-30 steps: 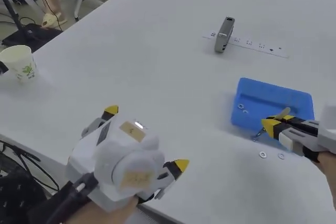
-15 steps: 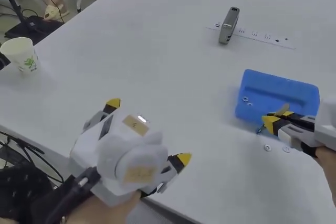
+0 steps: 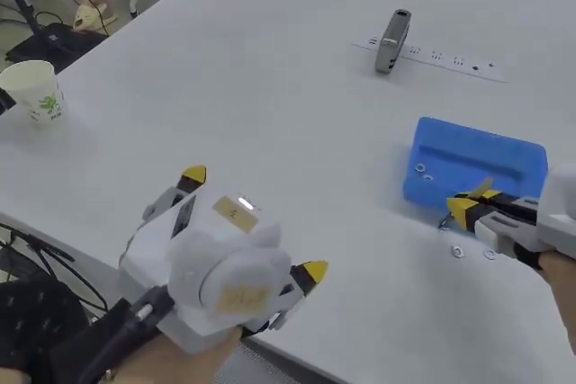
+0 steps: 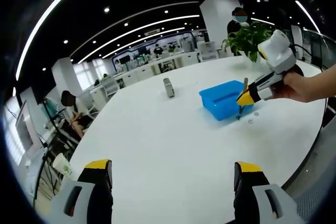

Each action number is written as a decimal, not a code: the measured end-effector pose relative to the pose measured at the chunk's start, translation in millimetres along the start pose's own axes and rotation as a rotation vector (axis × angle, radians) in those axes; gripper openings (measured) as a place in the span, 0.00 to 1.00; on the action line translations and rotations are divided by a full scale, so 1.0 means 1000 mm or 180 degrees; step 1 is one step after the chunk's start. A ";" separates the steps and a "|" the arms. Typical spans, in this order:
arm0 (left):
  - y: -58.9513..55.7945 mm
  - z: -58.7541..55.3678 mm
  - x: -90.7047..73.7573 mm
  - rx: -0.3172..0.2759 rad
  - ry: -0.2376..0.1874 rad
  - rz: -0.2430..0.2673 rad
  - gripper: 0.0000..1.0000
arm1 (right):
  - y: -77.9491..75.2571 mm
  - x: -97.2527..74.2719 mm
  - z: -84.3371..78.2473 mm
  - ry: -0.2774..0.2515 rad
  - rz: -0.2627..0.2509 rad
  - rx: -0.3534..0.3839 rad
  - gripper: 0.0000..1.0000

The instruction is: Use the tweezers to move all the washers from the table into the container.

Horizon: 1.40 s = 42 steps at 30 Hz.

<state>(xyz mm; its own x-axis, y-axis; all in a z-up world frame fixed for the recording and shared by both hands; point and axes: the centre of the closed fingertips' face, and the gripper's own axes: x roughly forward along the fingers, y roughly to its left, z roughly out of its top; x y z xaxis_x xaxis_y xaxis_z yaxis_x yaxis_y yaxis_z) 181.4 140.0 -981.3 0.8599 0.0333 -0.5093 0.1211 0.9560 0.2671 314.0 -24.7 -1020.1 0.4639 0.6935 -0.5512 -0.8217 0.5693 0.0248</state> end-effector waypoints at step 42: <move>-0.001 0.001 0.000 -0.0061 -0.0038 -0.0028 0.99 | -0.006 -0.028 0.045 -0.0315 0.0034 0.0230 0.01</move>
<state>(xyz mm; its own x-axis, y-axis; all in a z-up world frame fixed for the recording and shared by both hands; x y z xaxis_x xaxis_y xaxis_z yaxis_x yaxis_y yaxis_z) 181.8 138.7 -981.1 0.8647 0.0214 -0.5018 0.1195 0.9617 0.2469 320.5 -27.3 -967.0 0.4886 0.7379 -0.4656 -0.8024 0.5896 0.0923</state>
